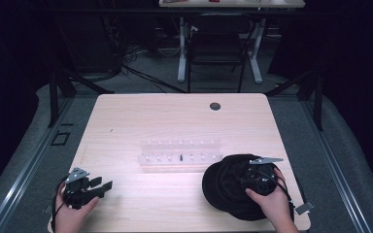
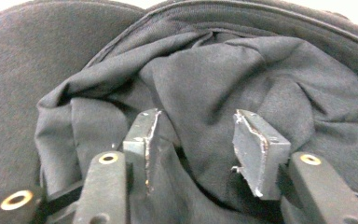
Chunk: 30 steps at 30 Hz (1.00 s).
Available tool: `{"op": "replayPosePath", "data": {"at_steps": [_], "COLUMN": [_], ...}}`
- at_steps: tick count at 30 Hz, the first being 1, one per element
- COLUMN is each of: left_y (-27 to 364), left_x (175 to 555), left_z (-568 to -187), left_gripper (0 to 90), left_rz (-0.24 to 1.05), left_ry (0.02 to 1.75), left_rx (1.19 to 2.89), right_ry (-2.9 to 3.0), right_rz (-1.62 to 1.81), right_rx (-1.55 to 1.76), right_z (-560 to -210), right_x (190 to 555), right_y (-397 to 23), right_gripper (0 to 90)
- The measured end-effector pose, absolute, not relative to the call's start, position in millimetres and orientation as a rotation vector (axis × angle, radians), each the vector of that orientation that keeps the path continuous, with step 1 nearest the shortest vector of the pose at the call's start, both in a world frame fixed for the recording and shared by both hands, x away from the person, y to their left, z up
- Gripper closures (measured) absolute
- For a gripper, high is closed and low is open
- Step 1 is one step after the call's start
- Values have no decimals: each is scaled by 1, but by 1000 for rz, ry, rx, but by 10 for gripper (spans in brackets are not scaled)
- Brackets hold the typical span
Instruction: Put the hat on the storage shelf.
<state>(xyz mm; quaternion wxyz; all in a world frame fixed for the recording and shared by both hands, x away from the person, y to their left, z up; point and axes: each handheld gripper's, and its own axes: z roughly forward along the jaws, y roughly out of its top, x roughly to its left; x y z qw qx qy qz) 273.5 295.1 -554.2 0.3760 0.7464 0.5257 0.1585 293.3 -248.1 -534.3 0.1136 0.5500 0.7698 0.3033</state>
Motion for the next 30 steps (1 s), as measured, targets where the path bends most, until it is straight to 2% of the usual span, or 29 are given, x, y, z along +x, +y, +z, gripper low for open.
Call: {"op": "replayPosePath", "data": {"at_steps": [7, 30], "left_y": [295, 300], "left_x": [272, 270], "left_z": [-554, -551], "left_gripper": [436, 434], "left_rz": [400, 380], "left_ry": [1348, 1368], "left_rx": [1916, 1884], "right_ry": [2279, 2279], "right_rz": [872, 682], "right_rx": [1613, 1628], "right_z": [-519, -495], "right_x": [289, 290], "right_y": [-260, -285], "right_gripper": [445, 422]}}
